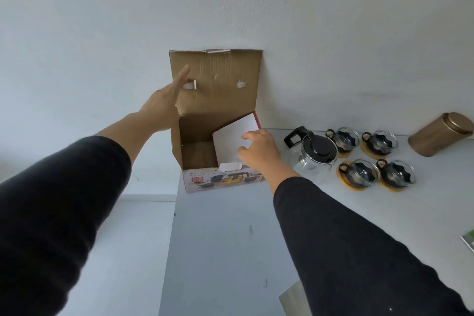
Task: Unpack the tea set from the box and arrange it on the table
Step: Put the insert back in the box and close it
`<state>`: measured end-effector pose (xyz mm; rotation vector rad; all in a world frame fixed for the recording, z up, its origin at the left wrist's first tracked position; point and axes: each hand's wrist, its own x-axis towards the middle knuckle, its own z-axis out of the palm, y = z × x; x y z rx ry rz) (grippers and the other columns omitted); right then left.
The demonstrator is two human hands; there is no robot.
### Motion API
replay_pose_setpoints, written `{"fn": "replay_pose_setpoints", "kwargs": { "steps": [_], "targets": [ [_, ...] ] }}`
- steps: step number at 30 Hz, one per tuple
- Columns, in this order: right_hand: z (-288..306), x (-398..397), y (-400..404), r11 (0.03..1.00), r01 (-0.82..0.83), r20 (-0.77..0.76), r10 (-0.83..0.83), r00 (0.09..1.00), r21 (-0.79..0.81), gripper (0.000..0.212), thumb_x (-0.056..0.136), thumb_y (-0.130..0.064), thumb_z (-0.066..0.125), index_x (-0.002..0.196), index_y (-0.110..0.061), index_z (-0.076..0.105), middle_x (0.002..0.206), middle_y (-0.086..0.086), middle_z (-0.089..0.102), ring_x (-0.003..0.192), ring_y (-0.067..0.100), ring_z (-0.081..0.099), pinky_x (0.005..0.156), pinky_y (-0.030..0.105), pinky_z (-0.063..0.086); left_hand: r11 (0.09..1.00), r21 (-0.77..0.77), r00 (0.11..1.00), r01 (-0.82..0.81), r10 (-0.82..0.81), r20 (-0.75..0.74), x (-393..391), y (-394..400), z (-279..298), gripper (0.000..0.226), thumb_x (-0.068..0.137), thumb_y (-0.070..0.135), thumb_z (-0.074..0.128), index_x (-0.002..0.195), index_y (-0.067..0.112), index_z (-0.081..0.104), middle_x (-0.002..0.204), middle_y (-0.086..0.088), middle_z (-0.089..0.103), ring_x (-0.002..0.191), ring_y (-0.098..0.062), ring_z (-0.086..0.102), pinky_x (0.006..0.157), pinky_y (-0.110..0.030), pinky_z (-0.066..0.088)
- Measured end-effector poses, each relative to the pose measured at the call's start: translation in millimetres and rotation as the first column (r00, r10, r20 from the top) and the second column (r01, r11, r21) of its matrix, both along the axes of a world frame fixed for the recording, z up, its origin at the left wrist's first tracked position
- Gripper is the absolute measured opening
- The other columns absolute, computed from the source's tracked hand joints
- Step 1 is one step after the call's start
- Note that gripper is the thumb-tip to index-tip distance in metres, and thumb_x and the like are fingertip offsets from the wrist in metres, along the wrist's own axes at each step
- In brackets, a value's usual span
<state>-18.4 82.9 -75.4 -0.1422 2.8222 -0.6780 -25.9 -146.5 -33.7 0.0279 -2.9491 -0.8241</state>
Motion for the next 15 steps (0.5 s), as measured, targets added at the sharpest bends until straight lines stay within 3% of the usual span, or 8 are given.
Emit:
{"fn": "replay_pose_setpoints", "kwargs": {
  "steps": [2, 4, 6, 9, 11, 15],
  "targets": [
    [-2, -1, -3, 1.0, 0.011, 0.001, -0.011, 1.0, -0.003, 0.045, 0.087, -0.024, 0.053, 0.132, -0.021, 0.052, 0.141, 0.002, 0.041, 0.133, 0.021, 0.035, 0.104, 0.047, 0.04, 1.0, -0.019, 1.0, -0.018, 0.018, -0.001, 5, 2, -13, 0.098, 0.085, -0.012, 0.047, 0.152, 0.035, -0.005, 0.156, -0.009, 0.029, 0.104, -0.033, 0.058, 0.077, -0.031, 0.045],
    [-2, -1, -6, 0.999, 0.033, 0.004, -0.033, 0.999, 0.005, 0.045, 0.088, -0.025, 0.053, 0.132, -0.02, 0.052, 0.139, 0.002, 0.042, 0.133, 0.021, 0.035, 0.103, 0.047, 0.041, 0.996, 0.027, 0.996, -0.088, 0.089, -0.018, 8, 9, -24, 0.088, 0.09, 0.0, 0.053, 0.153, 0.031, 0.0, 0.158, -0.006, 0.025, 0.125, -0.034, 0.05, 0.096, -0.037, 0.043],
    [-2, -3, -7, 0.998, 0.055, 0.007, -0.055, 0.998, 0.003, 0.046, 0.088, -0.025, 0.052, 0.134, -0.018, 0.05, 0.139, 0.003, 0.042, 0.133, 0.022, 0.036, 0.103, 0.047, 0.041, 0.962, 0.164, 0.975, -0.22, 0.222, 0.006, 8, 16, -30, 0.078, 0.093, 0.015, 0.058, 0.153, 0.026, 0.01, 0.159, -0.003, 0.021, 0.14, -0.029, 0.034, 0.111, -0.039, 0.033],
    [0, -6, -8, 0.997, 0.073, 0.013, -0.072, 0.997, -0.022, 0.049, 0.088, -0.024, 0.052, 0.136, -0.016, 0.047, 0.139, 0.006, 0.043, 0.132, 0.025, 0.038, 0.104, 0.046, 0.041, 0.841, 0.408, 0.933, -0.355, 0.349, 0.094, 7, 32, -27, 0.065, 0.096, 0.034, 0.05, 0.151, 0.024, 0.017, 0.157, -0.002, 0.025, 0.143, -0.024, 0.03, 0.112, -0.04, 0.031],
    [2, -8, -10, 0.996, 0.074, 0.019, -0.073, 0.997, -0.046, 0.049, 0.089, -0.023, 0.052, 0.137, -0.017, 0.046, 0.138, 0.008, 0.043, 0.13, 0.026, 0.04, 0.104, 0.044, 0.041, 0.804, 0.473, 0.927, -0.36, 0.365, 0.086, 9, 46, -26, 0.056, 0.101, 0.034, 0.037, 0.151, 0.02, 0.016, 0.157, -0.003, 0.025, 0.143, -0.024, 0.03, 0.113, -0.038, 0.03],
    [3, -12, -13, 0.993, 0.094, 0.021, -0.093, 0.995, -0.075, 0.048, 0.09, -0.021, 0.051, 0.137, -0.018, 0.046, 0.137, 0.009, 0.045, 0.127, 0.027, 0.044, 0.1, 0.039, 0.044, 0.775, 0.487, 0.905, -0.402, 0.418, 0.081, 12, 61, -41, 0.046, 0.103, 0.012, 0.026, 0.148, 0.018, 0.02, 0.155, -0.005, 0.027, 0.141, -0.026, 0.031, 0.114, -0.037, 0.033]
  ]
}}
